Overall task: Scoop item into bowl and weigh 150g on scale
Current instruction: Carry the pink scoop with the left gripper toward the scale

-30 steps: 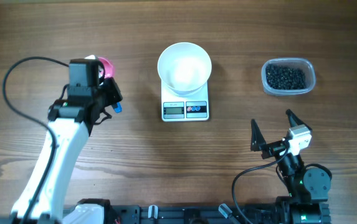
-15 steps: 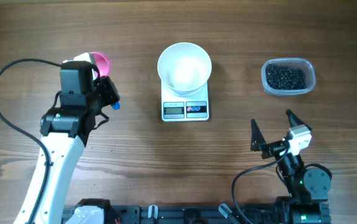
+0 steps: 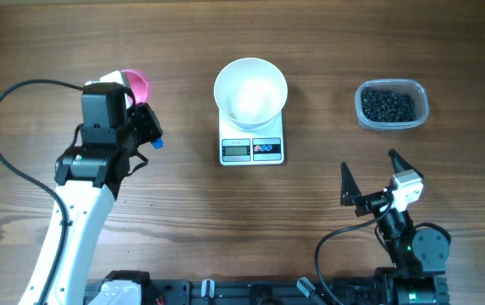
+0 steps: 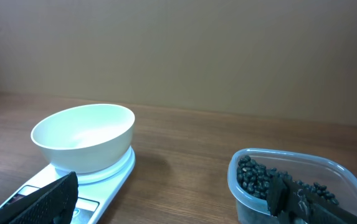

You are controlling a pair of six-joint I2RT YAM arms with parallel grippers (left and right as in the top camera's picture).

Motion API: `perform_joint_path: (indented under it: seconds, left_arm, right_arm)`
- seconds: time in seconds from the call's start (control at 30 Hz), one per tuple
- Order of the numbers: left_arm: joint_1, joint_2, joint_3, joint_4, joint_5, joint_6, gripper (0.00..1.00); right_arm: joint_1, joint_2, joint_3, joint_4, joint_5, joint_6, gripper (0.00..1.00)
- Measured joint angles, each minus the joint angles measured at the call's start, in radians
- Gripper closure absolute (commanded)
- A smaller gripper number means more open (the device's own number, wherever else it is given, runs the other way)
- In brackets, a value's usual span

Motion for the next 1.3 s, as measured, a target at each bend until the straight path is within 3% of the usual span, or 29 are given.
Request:
perform_joint_path:
  seconds: [1.3]
  left_arm:
    - [0.0, 0.0, 0.0, -0.024, 0.019, 0.0, 0.79]
  right_arm:
    - [-0.013, 0.0, 0.0, 0.0, 0.0, 0.0, 0.0]
